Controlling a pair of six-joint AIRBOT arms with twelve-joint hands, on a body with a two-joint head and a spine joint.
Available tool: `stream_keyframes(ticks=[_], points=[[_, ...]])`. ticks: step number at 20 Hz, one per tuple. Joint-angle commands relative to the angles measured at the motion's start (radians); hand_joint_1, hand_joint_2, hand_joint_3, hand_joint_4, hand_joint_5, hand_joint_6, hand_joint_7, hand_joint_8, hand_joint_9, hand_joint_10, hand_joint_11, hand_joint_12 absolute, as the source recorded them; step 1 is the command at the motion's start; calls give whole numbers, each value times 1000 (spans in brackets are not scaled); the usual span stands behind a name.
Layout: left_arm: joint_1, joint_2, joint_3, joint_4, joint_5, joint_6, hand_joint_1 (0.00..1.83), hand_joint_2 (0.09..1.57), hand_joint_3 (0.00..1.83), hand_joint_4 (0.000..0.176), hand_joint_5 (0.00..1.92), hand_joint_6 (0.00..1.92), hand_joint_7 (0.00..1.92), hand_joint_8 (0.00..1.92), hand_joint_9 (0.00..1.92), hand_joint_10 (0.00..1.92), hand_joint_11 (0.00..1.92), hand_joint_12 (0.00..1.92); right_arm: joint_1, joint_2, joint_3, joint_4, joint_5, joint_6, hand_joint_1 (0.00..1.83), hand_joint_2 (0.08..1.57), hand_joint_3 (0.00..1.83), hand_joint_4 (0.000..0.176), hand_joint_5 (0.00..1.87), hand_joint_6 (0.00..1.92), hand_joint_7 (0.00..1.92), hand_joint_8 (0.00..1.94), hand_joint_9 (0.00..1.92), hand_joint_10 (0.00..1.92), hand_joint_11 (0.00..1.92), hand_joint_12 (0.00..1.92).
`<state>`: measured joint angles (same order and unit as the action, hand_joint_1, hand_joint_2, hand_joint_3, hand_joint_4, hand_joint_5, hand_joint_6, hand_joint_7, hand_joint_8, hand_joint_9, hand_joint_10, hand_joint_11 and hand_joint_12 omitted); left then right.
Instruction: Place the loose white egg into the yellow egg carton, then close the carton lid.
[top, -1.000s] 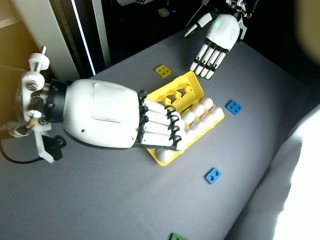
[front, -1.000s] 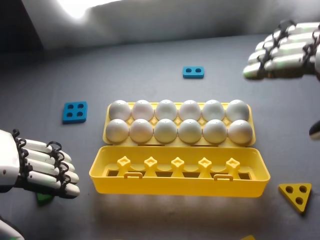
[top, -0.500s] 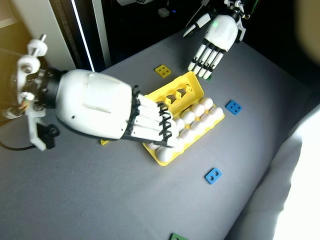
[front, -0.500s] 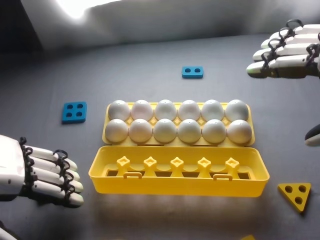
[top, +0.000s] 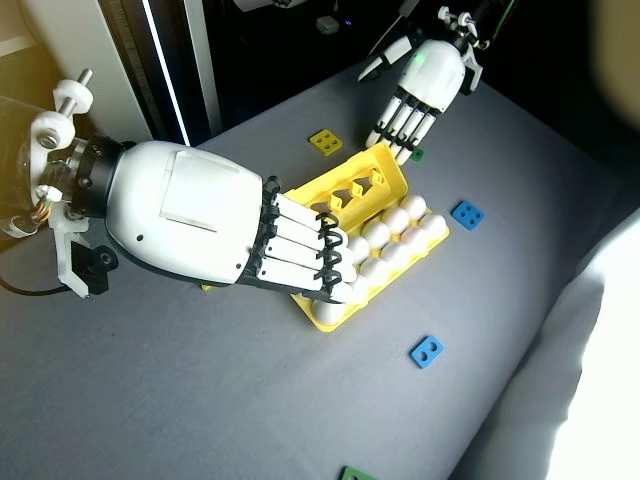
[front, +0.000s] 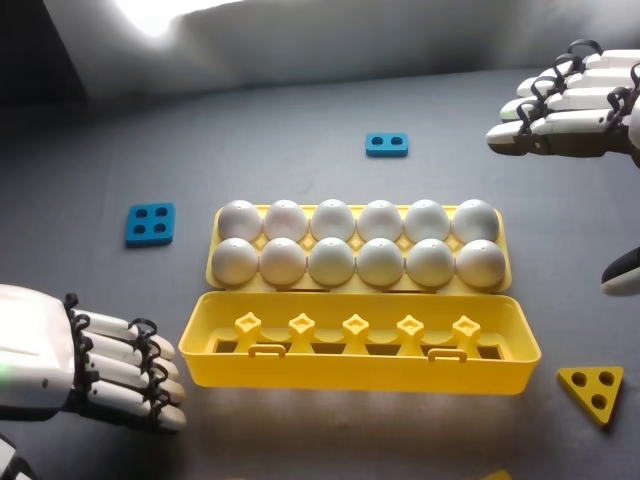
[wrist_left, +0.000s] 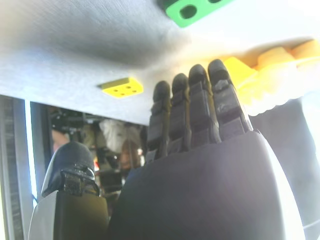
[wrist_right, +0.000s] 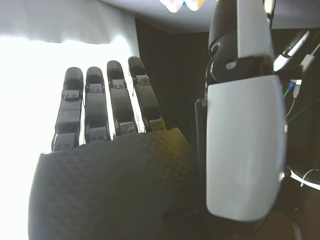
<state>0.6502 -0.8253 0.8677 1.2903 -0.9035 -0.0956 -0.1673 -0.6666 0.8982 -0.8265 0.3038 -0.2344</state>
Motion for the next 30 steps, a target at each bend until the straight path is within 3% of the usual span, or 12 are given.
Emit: stream_keyframes(ticks=[1,4,10,15,19,24,30], points=[[1,7,1,-48,-47,3,0,1167,0,0,175,0,135,0,102,0,0,179,3,16,0,30,75,0,853,915,1,0,173,0,97,0,37,1,0,153],[1,2,-8,-48,-41,10,0,1161,0,0,154,0,118,0,83,0,0,135,1,16,-1,30,75,-1,821,929,3,0,138,0,70,0,10,0,0,78],[-1,-10,-16,-48,-33,10,0,1155,0,0,106,1,57,2,26,1,0,40,0,17,-5,30,75,-1,788,944,1,0,103,2,49,2,24,5,0,170],[-3,-15,-34,-48,-30,10,0,1150,0,0,109,1,64,4,31,3,0,36,0,18,-5,30,75,-1,826,914,0,0,74,0,37,0,7,1,0,135],[-11,-14,-44,-48,-30,10,0,1151,0,0,120,5,80,8,45,7,5,43,0,18,-5,30,75,-1,709,926,3,0,25,1,4,0,0,0,0,101],[-16,-12,-54,-46,-31,7,0,1147,0,0,126,5,84,6,50,6,7,51,-1,18,-5,30,75,-1,712,915,1,0,60,0,38,0,20,1,0,152],[-55,-17,-27,-47,-39,-30,0,1150,0,0,126,3,80,2,42,2,0,48,-3,18,-6,30,75,-1,743,910,0,0,61,2,35,1,14,1,0,157]])
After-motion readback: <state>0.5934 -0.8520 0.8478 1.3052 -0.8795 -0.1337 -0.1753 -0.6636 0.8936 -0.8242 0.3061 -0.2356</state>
